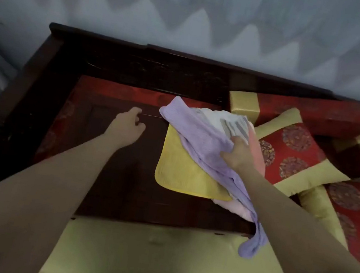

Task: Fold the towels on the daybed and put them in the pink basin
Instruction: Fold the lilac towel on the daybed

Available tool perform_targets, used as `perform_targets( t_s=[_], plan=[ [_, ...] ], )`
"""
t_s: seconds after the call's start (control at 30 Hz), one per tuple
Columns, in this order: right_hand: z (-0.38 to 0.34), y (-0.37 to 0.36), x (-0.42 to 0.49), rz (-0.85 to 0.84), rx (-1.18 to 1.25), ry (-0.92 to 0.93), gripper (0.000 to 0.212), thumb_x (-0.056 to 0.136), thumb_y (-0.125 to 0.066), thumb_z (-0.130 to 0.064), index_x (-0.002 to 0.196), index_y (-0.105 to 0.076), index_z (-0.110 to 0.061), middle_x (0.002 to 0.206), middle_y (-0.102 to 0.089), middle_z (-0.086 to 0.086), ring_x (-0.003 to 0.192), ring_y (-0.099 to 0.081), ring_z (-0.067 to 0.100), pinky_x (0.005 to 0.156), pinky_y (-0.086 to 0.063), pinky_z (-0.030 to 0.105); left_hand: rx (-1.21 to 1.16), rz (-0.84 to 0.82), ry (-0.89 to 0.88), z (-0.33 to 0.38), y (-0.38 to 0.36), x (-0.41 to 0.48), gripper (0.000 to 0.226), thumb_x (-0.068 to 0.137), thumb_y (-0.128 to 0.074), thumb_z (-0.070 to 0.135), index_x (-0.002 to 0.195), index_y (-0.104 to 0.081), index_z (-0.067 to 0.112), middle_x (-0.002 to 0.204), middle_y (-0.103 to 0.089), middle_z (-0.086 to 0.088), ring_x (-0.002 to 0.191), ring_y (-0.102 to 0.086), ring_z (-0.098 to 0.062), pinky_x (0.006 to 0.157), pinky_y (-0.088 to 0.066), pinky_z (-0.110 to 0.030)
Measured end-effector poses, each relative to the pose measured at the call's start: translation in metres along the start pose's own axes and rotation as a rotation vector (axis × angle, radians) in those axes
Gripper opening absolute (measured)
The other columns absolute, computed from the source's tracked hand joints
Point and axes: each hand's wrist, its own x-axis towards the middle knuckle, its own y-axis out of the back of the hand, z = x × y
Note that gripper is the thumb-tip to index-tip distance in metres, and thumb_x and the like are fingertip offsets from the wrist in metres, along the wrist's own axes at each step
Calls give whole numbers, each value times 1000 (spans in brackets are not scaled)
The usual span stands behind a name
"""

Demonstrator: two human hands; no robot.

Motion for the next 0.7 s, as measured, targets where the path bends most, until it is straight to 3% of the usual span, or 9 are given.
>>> perform_targets(
  t_s=[0.2, 0.37, 0.43, 0.53, 0.6, 0.63, 0.7],
  plan=[
    [40, -44, 43, -152, -194, -127, 65, 84, -59, -15, 141, -27, -5, 141, -34, 16, 128, -38, 34, 99, -41, 42, 4, -164, 57, -6, -56, 40, 52, 89, -53, 17, 139, -41, 12, 128, -59, -15, 117, -55, -31, 102, -41, -36],
    [50, -55, 53, 21, -230, 10, 28, 85, -51, -14, 109, -64, -14, 115, -55, 10, 109, -54, 33, 86, -42, 38, 11, -239, 46, -9, -87, 62, 52, 89, -53, 19, 140, -41, 13, 127, -59, -14, 113, -57, -29, 98, -44, -38],
    [51, -55, 50, 158, -226, 127, 33, 87, -41, -28, 106, -65, -16, 111, -59, 6, 109, -52, 28, 87, -38, 40, 2, -254, 61, -3, -95, 71, 48, 90, -52, 19, 137, -43, 11, 120, -61, -12, 103, -57, -24, 88, -44, -33],
    [48, -54, 36, 249, 145, 235, 28, 91, -36, -30, 95, -59, -14, 93, -62, 4, 88, -54, 21, 76, -46, 43, -88, -267, 173, 14, -111, 82, 35, 89, -50, 25, 119, -57, 8, 107, -63, -10, 89, -56, -22, 75, -41, -31],
    [43, -52, 23, 210, 371, 234, 21, 95, -36, -28, 86, -49, -15, 76, -55, 3, 71, -53, 18, 66, -44, 48, -284, -337, 322, 23, -126, 84, 35, 86, -52, 41, 95, -61, 9, 104, -65, -14, 91, -61, -28, 81, -50, -42],
    [40, -52, 17, 188, 414, 248, 22, 96, -35, -30, 85, -47, -15, 72, -52, 4, 67, -51, 17, 64, -43, 48, -422, -396, 420, 28, -133, 84, 39, 86, -53, 49, 92, -61, 11, 104, -64, -13, 92, -61, -27, 88, -50, -44],
    [37, -52, 6, 153, 436, 311, 22, 95, -36, -33, 88, -47, -15, 66, -51, 3, 61, -49, 15, 59, -42, 46, -699, -540, 571, 33, -149, 83, 49, 86, -54, 55, 109, -59, 12, 112, -63, -9, 102, -61, -24, 94, -50, -41]
  ],
)
